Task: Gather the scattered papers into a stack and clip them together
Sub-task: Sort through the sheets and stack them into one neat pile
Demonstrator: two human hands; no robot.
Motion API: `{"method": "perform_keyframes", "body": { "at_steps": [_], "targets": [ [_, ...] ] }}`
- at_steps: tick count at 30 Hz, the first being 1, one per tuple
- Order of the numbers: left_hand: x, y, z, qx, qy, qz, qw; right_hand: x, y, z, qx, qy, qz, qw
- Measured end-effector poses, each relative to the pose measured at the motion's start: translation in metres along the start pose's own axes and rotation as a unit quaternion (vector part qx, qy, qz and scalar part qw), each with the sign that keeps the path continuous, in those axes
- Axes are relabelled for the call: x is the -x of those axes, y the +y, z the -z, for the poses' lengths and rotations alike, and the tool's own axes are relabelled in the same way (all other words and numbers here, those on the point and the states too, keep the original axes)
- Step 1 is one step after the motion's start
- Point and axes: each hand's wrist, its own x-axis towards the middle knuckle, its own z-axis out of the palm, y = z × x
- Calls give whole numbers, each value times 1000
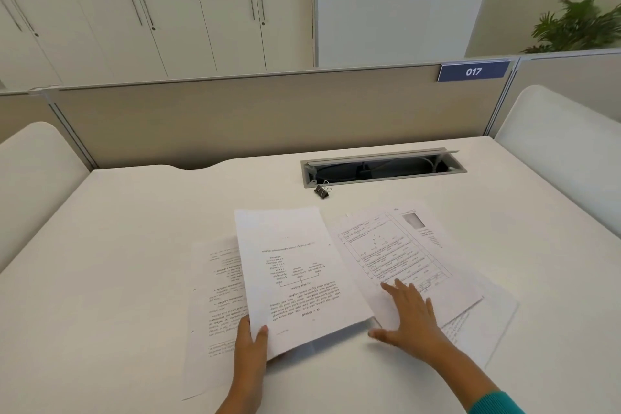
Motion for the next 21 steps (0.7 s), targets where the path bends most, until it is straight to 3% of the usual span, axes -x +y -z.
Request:
{"method": "perform_keyframes", "body": {
  "at_steps": [3,12,21],
  "targets": [
    [0,1,4,34,5,13,999,0,13,-10,43,-41,1,998],
    [0,-3,8,58,-18,27,998,2,4,-27,74,81,-29,994],
    [0,-2,6,34,-21,16,999,9,-11,-29,61,92,-24,994]
  ]
}}
